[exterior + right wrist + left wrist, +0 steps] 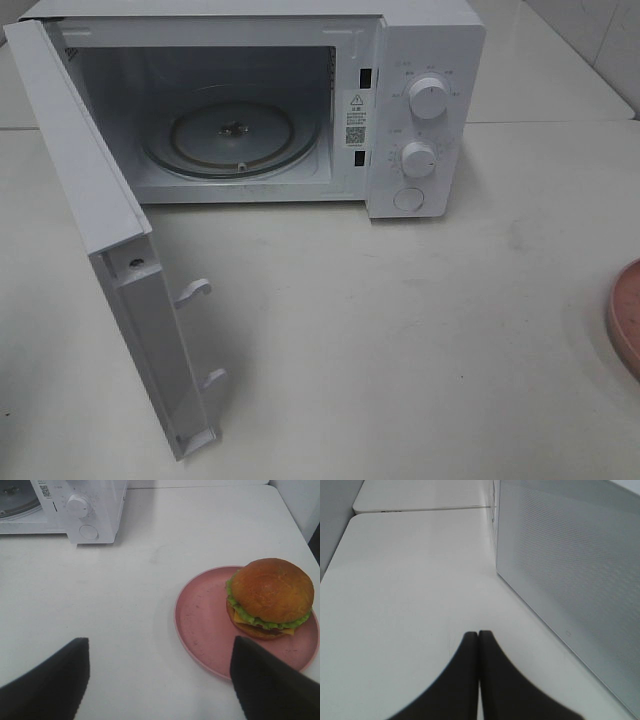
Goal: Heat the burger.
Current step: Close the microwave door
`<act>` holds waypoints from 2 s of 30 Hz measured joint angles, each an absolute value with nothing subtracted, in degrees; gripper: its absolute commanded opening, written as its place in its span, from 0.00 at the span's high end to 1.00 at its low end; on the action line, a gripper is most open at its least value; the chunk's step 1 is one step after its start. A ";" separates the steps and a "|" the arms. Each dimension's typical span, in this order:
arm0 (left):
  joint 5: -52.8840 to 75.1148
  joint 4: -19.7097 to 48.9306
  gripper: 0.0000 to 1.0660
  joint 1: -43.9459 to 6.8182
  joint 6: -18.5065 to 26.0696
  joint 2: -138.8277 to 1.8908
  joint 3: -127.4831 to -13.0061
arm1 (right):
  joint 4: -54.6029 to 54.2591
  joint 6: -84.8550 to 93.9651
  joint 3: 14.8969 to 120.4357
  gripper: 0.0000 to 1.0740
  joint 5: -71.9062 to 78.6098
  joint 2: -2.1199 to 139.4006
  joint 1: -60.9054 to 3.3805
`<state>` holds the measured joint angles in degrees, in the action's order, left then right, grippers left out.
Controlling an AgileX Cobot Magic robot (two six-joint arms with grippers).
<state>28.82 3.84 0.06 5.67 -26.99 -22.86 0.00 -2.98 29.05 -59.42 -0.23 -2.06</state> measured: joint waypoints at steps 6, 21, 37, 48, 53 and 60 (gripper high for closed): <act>13.81 3.84 1.00 0.06 6.65 -31.80 -16.04 | 0.00 -2.98 29.05 0.30 -59.42 -0.23 -2.06; -23.84 3.55 1.00 0.06 6.70 -47.67 -8.65 | 0.00 -2.92 29.05 0.30 -59.42 -0.23 -2.06; -40.62 -17.30 1.00 0.06 -9.28 -65.26 -8.48 | 0.00 -2.92 29.05 0.30 -59.42 -0.23 -2.06; -49.33 -24.52 1.00 -3.27 -12.55 -72.59 -9.57 | 0.00 -2.92 29.05 0.30 -59.42 -0.23 -2.06; -49.33 -22.46 1.00 -9.80 -11.86 -75.97 -10.89 | 0.00 -2.92 29.05 0.30 -59.42 -0.23 -2.06; -49.27 -13.46 1.00 -17.70 -10.14 -80.04 -11.46 | 0.00 -2.92 29.05 0.30 -59.42 -0.23 -2.06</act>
<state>-49.27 -13.46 -17.70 -10.14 -80.04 -11.46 0.00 -2.92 29.05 -59.42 -0.23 -2.06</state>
